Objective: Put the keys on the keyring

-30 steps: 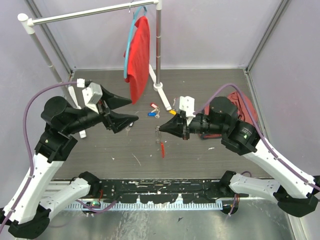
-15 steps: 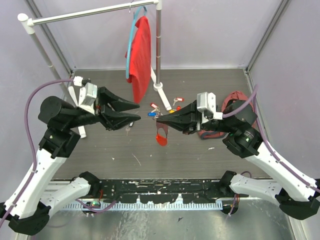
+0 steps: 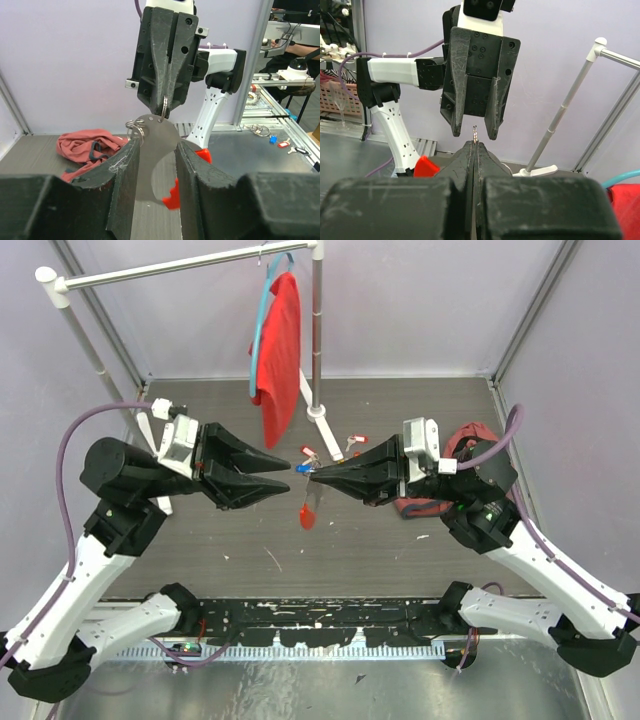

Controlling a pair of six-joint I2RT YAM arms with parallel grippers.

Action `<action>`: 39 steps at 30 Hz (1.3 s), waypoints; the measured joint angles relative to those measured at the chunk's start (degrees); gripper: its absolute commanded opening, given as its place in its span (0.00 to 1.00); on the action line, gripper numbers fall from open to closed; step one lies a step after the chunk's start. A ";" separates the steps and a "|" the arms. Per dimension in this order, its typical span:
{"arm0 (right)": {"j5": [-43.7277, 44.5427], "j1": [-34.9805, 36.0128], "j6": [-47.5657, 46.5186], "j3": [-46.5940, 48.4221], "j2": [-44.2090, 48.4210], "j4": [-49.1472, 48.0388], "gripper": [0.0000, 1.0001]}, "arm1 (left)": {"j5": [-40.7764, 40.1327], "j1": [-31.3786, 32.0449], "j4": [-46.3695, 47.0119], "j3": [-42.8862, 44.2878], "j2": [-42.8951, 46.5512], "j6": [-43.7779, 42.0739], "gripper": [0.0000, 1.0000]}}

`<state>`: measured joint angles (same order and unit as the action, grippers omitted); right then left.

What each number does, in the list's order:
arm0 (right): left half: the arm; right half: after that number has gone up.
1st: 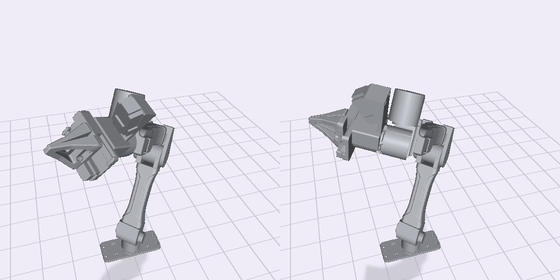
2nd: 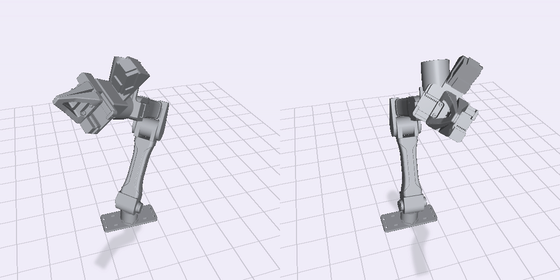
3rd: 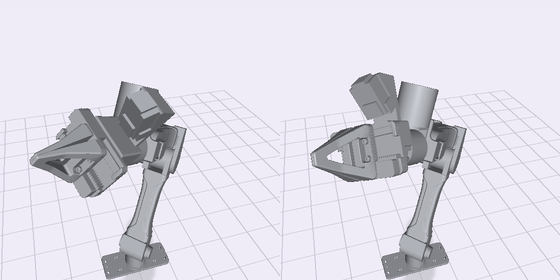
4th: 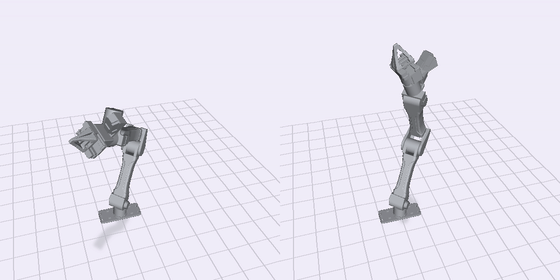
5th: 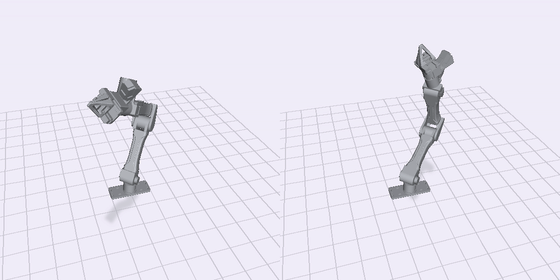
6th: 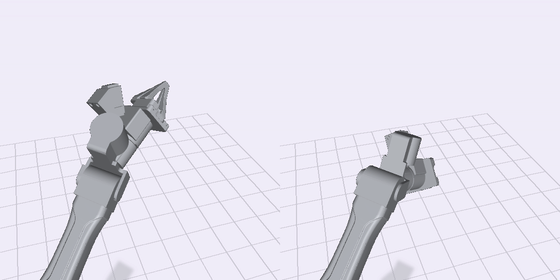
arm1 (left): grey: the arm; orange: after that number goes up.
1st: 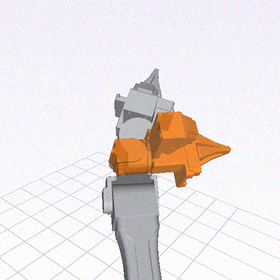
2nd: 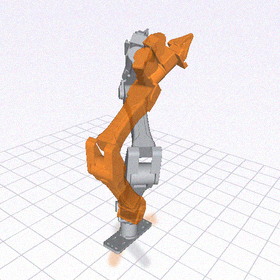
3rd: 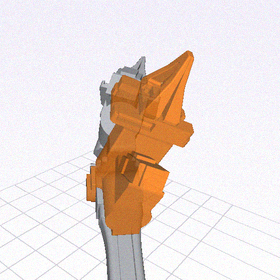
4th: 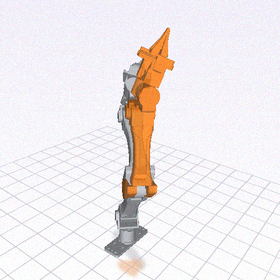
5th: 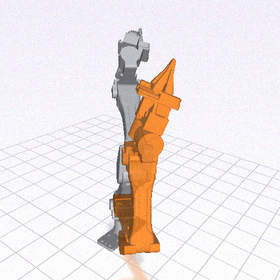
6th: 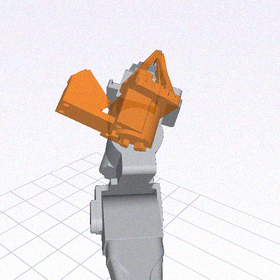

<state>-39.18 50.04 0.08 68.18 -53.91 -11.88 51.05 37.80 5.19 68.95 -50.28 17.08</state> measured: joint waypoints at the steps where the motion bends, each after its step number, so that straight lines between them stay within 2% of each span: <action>1: 0.00 0.00 0.11 0.00 -0.11 -0.09 0.01 | -0.33 0.66 0.04 0.00 -0.17 -0.13 0.39; 6: -0.02 0.04 0.37 -0.04 -0.13 -0.13 0.01 | -2.01 2.34 0.04 0.04 -0.94 -0.76 0.37; 26: -0.09 0.11 0.55 -0.04 -0.24 0.28 0.01 | -5.75 7.32 0.94 1.70 -3.17 -2.93 0.38; 33: -0.09 0.15 0.72 -0.04 -1.03 0.46 0.01 | -6.01 8.00 0.96 1.81 -3.87 -3.41 0.26; 39: -0.07 0.15 0.94 -0.04 -1.09 0.57 0.01 | -6.71 8.11 0.94 1.90 -4.09 -3.78 0.01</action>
<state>-39.24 50.19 1.02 68.14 -55.00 -11.31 44.34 45.91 6.13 70.85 -54.37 13.30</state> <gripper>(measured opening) 0.031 0.117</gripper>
